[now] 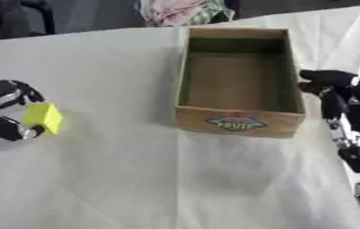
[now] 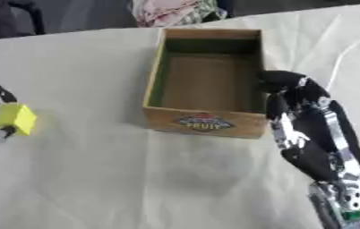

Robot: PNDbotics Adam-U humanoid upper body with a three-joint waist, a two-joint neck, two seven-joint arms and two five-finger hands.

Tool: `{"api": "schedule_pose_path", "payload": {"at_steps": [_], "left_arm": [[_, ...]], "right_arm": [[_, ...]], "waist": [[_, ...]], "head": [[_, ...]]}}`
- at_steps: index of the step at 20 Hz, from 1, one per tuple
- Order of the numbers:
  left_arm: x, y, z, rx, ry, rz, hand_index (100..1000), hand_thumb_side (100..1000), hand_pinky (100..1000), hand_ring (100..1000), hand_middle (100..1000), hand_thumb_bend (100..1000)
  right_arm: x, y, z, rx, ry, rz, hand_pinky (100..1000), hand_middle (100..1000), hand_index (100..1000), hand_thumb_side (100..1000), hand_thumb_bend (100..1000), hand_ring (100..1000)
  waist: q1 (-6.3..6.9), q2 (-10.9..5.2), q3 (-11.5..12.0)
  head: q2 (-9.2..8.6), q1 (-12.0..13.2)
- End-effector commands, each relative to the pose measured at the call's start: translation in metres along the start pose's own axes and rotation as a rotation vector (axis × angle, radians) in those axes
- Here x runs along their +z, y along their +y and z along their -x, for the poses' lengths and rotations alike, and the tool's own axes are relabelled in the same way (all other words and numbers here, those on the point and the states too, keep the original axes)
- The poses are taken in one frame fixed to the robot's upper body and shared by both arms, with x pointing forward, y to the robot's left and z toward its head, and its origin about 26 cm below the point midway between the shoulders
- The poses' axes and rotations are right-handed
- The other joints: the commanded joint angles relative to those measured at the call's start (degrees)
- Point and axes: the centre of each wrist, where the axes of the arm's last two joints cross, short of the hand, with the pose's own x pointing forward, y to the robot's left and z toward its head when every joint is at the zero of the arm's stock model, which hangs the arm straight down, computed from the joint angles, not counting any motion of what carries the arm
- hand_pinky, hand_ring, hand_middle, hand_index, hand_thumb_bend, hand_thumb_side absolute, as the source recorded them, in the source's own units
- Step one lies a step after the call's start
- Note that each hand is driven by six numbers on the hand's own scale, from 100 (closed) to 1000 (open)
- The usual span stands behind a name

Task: Pick up objects on the table and place them in the box.

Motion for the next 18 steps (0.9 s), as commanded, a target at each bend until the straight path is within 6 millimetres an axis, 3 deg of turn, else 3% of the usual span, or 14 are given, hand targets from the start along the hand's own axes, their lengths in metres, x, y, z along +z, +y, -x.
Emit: {"api": "schedule_pose_path", "payload": {"at_steps": [1,12,18], "left_arm": [[0.001,0.008,0.003,-0.02,0.012,-0.021,785,248,699,644,654,308],[0.013,0.033,-0.013,-0.007,-0.042,-0.121,539,182,588,400,360,105],[0.033,0.072,-0.038,-0.016,-0.13,-0.284,529,207,573,383,341,100]], "right_arm": [[-0.005,0.0,-0.007,0.006,-0.03,-0.006,834,597,776,470,100,857],[-0.005,-0.001,-0.007,0.007,-0.03,-0.006,835,598,776,470,100,857],[-0.004,-0.002,-0.007,0.007,-0.029,-0.006,834,597,776,470,100,856]], "waist": [[-0.15,-0.72,-0.1],[0.0,-0.87,-0.1],[0.05,-1.07,-0.1]], "head": [[-0.33,0.0],[-0.47,-0.3],[-0.5,-0.6]]}}
